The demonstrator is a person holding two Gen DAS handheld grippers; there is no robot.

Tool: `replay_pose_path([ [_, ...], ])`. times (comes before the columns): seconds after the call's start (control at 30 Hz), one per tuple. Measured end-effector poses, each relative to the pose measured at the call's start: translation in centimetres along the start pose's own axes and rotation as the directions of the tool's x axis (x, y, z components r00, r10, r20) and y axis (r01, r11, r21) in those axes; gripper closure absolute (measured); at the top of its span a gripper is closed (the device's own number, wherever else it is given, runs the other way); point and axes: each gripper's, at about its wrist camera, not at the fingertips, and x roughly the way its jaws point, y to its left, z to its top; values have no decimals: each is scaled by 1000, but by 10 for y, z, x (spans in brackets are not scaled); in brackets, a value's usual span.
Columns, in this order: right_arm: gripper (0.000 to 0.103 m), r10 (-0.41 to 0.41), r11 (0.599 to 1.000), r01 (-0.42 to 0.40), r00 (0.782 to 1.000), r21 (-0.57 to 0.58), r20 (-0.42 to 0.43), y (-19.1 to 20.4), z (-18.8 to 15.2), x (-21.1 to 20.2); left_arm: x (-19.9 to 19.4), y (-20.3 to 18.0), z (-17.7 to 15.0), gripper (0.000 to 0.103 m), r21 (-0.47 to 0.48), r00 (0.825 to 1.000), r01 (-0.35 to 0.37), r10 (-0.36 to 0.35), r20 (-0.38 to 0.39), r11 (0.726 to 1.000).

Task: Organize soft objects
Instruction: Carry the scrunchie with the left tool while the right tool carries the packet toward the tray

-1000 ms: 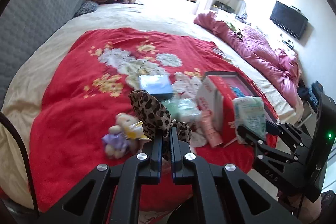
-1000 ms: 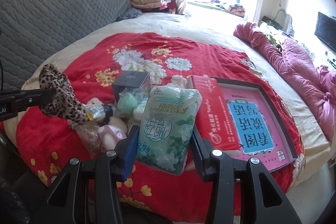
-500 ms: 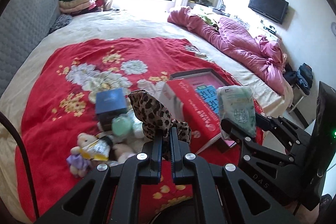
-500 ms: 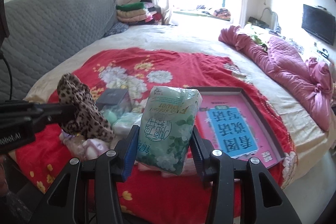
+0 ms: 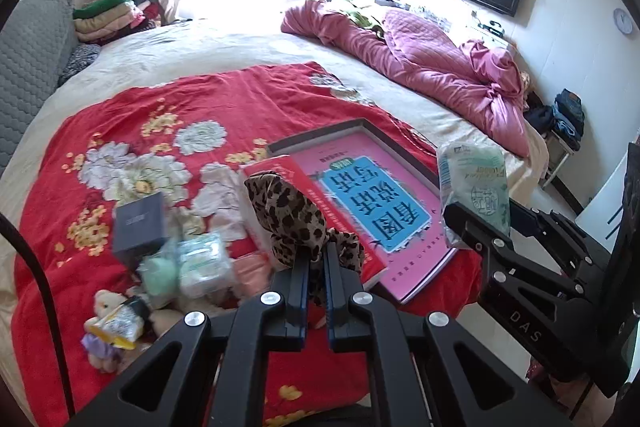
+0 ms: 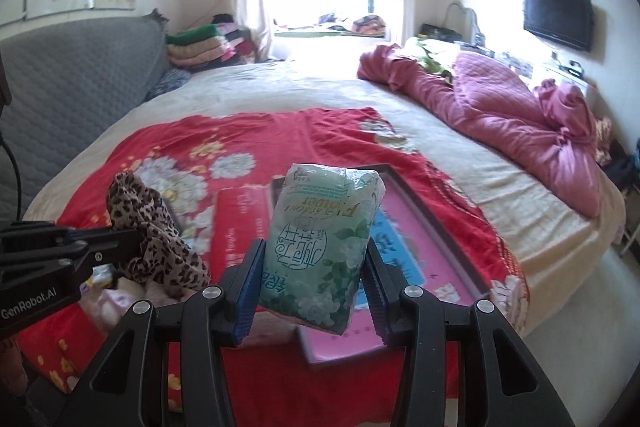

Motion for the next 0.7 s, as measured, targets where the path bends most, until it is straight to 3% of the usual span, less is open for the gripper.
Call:
replay_pose_path([
  [0.37, 55, -60, 993, 60, 998, 105, -9, -63, 6, 18, 51, -47, 29, 97, 50, 995, 78, -75, -64, 996],
  [0.7, 55, -100, 982, 108, 993, 157, -61, -99, 2, 43, 102, -84, 39, 97, 113, 985, 95, -77, -151, 989],
])
